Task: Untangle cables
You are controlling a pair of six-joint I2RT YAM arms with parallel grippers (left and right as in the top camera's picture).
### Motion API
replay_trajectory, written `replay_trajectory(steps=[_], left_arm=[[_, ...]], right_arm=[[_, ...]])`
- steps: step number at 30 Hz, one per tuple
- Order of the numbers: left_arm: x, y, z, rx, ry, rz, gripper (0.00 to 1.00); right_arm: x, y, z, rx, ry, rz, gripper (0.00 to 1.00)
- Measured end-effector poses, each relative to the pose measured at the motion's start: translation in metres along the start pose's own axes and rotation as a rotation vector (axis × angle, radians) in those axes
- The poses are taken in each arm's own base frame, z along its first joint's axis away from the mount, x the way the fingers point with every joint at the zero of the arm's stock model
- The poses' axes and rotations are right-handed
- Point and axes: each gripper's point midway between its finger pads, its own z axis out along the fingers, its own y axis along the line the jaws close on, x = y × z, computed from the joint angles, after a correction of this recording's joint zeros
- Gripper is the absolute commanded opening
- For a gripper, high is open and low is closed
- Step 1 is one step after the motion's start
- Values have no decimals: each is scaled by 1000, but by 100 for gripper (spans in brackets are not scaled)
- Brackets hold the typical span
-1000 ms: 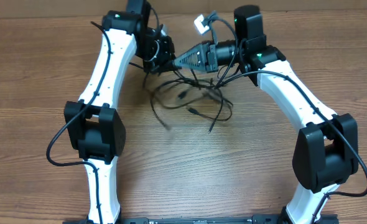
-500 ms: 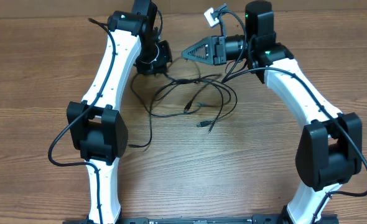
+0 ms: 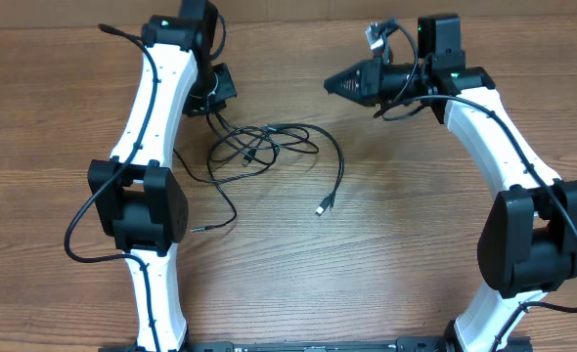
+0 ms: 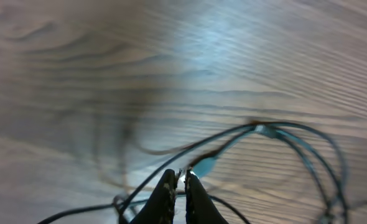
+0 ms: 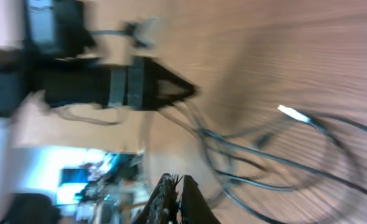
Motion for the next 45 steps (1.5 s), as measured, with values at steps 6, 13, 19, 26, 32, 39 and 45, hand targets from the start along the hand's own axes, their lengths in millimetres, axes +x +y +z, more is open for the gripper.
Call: replay_trajectory(steps=[6, 13, 19, 26, 32, 39, 45], left_arm=[[1, -46, -4, 221, 4, 162, 5], [17, -96, -16, 451, 10, 384, 4], [24, -118, -27, 576, 7, 468, 4], [29, -129, -35, 657, 10, 515, 4], [29, -129, -35, 659, 10, 518, 5], [29, -129, -35, 659, 10, 518, 4], [29, -129, -35, 659, 10, 518, 5]], right_arm=[[6, -35, 0, 198, -14, 32, 11], [10, -47, -2, 267, -5, 1, 26], [15, -45, 5, 277, 17, -76, 40], [28, -41, 27, 332, 59, -150, 42], [45, -46, 46, 411, 109, -195, 45], [59, -54, 50, 482, 155, -222, 43], [60, -64, 44, 540, 164, -220, 20]])
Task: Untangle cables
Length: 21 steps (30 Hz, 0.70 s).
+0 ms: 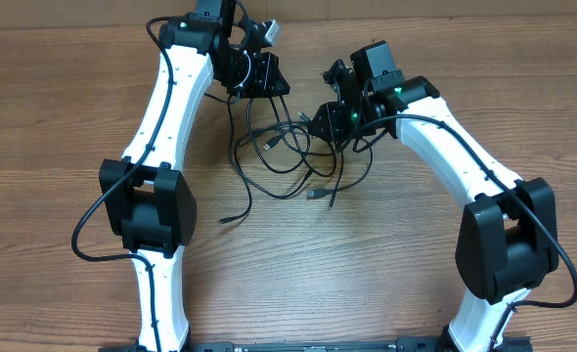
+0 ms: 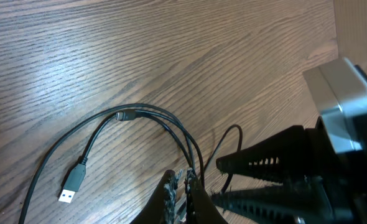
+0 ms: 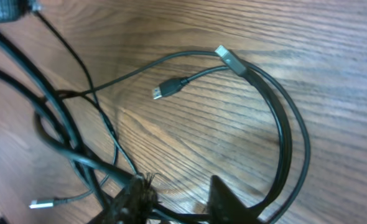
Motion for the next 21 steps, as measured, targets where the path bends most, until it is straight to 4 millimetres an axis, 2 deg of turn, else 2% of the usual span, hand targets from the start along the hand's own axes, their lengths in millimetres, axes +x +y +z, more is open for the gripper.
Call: replay_trajectory(steps=[9, 14, 21], left_arm=[[0, 0, 0, 0, 1, -1, 5], [0, -1, 0, 3, 1, -1, 5], [0, -1, 0, 7, 1, -1, 5]], right_arm=[[7, -3, 1, 13, 26, 17, 21], [19, -4, 1, 20, 75, 39, 21], [26, 9, 5, -10, 103, 28, 25]])
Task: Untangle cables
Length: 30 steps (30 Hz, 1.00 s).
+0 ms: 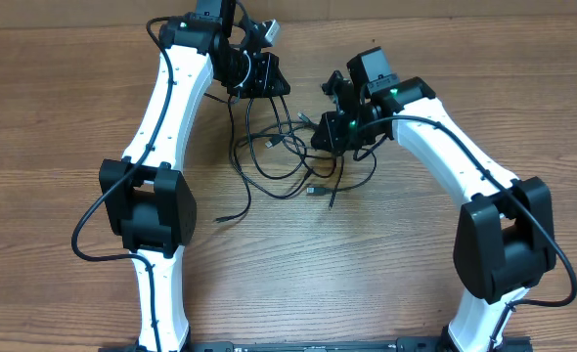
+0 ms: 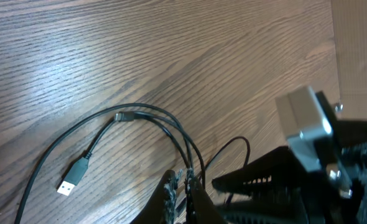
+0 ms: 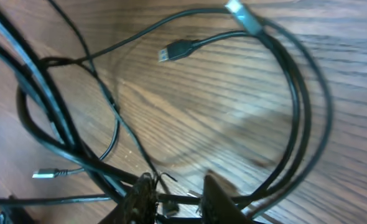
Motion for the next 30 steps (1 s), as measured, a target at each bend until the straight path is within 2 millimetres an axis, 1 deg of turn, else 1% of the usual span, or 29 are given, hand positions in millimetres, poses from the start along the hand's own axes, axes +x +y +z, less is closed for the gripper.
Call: replay_trajectory(steps=[3, 6, 10, 14, 16, 25, 30], left_arm=[[0, 0, 0, 0, 0, -1, 4], [0, 0, 0, -1, 0, -16, 4], [0, 6, 0, -38, -4, -84, 4], [-1, 13, -1, -76, -11, -163, 4], [-1, 15, -1, -84, -13, -203, 4], [-4, 19, -1, -107, -35, -317, 4], [-5, 20, -1, -114, -41, -357, 4]], right_arm=[[2, 7, 3, -10, 8, -12, 29], [2, 13, 5, -19, 6, -27, 31], [0, 14, 5, -23, -2, -34, 32], [0, 16, 5, -31, -4, -42, 36], [3, 17, 5, -43, 9, -41, 38], [17, 17, 4, -46, 67, -15, 40], [14, 18, 5, -53, 54, -22, 41]])
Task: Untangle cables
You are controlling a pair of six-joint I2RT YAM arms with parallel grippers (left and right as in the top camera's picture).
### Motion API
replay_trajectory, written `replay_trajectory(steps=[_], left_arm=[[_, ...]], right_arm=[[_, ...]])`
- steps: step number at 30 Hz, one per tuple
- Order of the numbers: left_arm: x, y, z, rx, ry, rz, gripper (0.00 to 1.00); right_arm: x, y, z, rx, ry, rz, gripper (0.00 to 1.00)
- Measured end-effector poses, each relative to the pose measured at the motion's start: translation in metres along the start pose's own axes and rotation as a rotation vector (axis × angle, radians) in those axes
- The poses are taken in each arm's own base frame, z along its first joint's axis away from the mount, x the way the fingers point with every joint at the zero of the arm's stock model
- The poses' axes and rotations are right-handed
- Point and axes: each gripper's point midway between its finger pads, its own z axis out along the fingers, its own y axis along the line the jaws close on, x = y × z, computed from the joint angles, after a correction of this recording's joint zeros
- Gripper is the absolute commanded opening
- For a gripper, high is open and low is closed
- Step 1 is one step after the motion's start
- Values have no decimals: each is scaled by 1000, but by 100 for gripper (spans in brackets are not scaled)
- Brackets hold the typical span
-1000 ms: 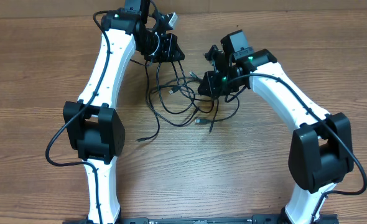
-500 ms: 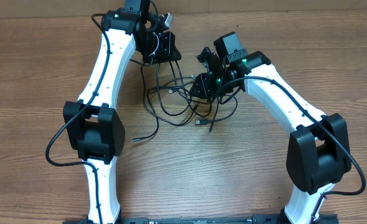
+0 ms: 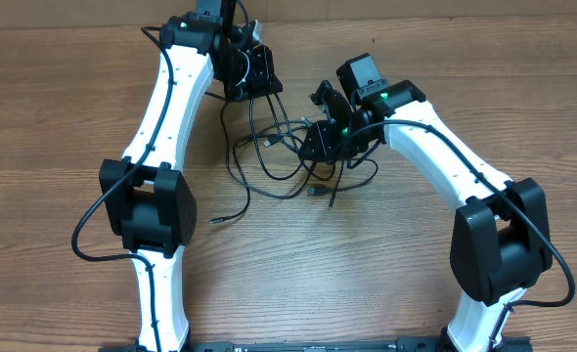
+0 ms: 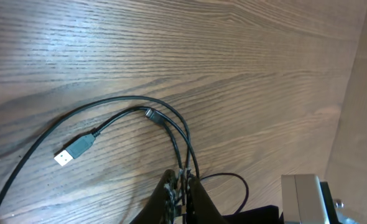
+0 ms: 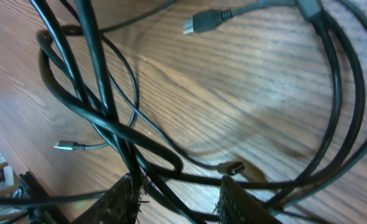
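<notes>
A tangle of thin black cables lies on the wooden table between both arms. My left gripper is at the tangle's far end, shut on a few black strands that run up from its fingertips. A USB plug lies loose beside them. My right gripper is at the tangle's right side and stands open. Several cables cross between its spread fingers, and a small plug lies just ahead of them.
The table stretches toward the front. One thin cable end trails to the front left and a plug lies at the tangle's front. The table's back edge runs close behind the left gripper.
My right gripper has shifted slightly left and forward into the tangle and its fingers stand wider apart, with more strands between them. The left gripper has turned a little, still shut on its strands.
At first the left gripper was shut low at the tangle's left end, while the right gripper was shut and away at the back right. Later the left held strands near the back edge and the right stood open at the tangle, where both remain.
</notes>
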Motion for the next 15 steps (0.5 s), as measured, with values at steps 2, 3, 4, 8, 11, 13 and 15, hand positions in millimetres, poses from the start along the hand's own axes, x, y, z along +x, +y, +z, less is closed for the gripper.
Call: replay_trajectory(steps=[2, 3, 4, 8, 11, 13, 15], left_arm=[[0, 0, 0, -2, -1, -9, 4], [0, 0, 0, -2, -2, -13, 4], [0, 0, 0, -2, -2, -17, 4], [-1, 1, 0, -5, -4, -26, 5], [-1, 1, 0, -5, -4, -27, 5], [-1, 1, 0, -8, -6, -27, 5], [-2, 1, 0, -8, -7, -26, 5]], right_arm=[[-7, 1, 1, -6, -25, -15, 41], [-10, 1, 1, -8, -36, -22, 41], [-13, 1, 2, -10, -48, -30, 41], [-20, -1, 9, -13, -65, -44, 40], [-22, -3, 14, -12, -68, -47, 40], [-24, -5, 15, -3, -76, -52, 39], [-28, -7, 16, 10, -91, -57, 39]])
